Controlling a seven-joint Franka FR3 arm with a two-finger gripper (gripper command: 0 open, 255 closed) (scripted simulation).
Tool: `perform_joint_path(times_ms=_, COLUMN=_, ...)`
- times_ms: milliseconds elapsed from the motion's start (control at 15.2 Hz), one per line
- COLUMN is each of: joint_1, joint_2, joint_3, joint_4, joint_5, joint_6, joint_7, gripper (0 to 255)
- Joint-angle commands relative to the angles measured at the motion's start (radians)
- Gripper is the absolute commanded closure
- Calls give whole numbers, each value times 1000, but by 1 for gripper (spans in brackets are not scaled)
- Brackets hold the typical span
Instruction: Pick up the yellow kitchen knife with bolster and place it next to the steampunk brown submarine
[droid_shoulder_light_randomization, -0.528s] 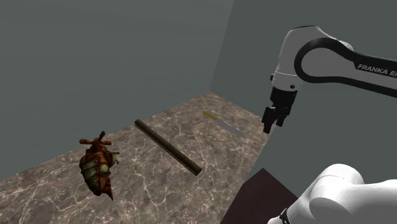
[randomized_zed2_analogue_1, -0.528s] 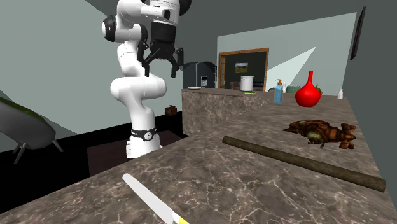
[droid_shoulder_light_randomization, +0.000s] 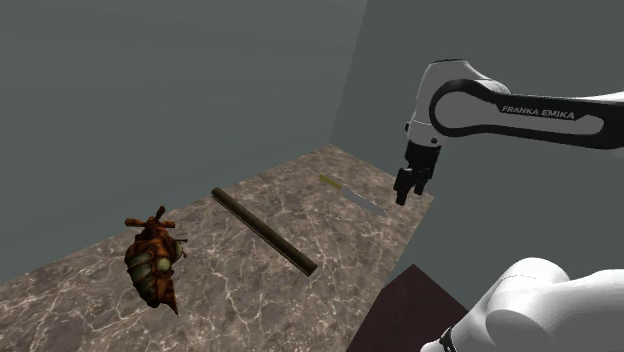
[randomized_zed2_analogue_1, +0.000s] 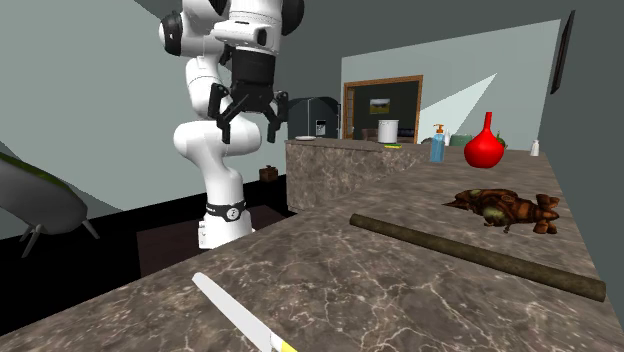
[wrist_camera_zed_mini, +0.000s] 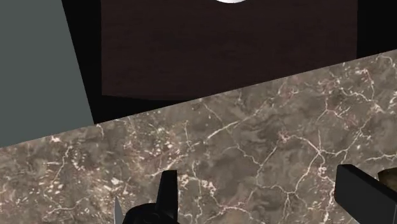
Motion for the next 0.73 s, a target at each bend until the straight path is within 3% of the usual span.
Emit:
perform_joint_path(times_ms=0, joint_1=-5, joint_2=65, joint_3=-29, joint_4=9, joint_5=-17, joint_6=66, joint_7=-43, gripper=0)
perform_joint_path(times_ms=660, joint_1=-4, joint_2=431, joint_3=-126, joint_4=152, joint_5=-15, joint_6=319, joint_7=-228, gripper=0)
